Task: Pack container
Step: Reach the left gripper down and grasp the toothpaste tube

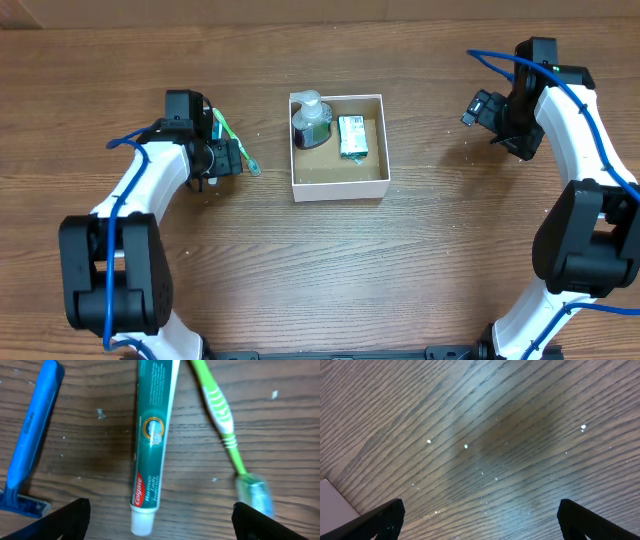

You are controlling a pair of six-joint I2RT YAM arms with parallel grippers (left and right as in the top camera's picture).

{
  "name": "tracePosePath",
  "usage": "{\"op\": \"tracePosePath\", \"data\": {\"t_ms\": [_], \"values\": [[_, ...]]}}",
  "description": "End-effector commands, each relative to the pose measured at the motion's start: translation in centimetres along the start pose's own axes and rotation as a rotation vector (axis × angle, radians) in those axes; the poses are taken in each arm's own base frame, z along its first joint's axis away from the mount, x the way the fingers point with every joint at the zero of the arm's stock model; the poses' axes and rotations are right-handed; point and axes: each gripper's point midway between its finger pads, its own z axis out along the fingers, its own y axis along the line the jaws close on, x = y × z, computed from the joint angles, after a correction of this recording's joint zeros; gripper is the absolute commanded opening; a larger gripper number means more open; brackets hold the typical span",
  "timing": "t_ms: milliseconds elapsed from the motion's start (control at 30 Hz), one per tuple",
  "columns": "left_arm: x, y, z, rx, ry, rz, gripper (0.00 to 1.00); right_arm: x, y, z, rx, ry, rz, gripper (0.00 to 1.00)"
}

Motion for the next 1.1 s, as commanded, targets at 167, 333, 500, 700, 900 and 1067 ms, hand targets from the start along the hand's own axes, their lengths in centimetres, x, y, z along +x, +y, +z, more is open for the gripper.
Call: {"op": "tracePosePath", "data": {"t_ms": [167, 333, 500, 700, 900, 1067], "values": [[-0.6, 1.5, 2.2, -0.045, 0.001, 0.094, 0.87, -0.1, 0.1, -0.2, 0.000, -0.011, 0.001, 1.00], [-1.1, 1.4, 2.7, -0.041, -0.016, 0.101, 0.77, -0.1, 0.1, -0.2, 0.000, -0.011, 0.001, 1.00], [-1.2, 1.3, 3.2, -0.034, -0.019, 0.101, 0.72, -0.1, 0.1, -0.2, 0.000, -0.011, 0.001, 1.00], [-0.1, 1.1, 4.8, -0.018, 0.028, 0.100, 0.53, -0.1, 0.1, -0.2, 0.000, -0.011, 0.001, 1.00], [1.0, 1.2, 6.3, -0.018, 0.070, 0.100, 0.46, -0.1, 0.1, -0.2, 0.000, -0.011, 0.001, 1.00], [1.0, 1.2, 6.2, -0.020, 0.070, 0.100, 0.25, -0.1, 0.1, -0.2, 0.000, -0.011, 0.001, 1.00]]}}
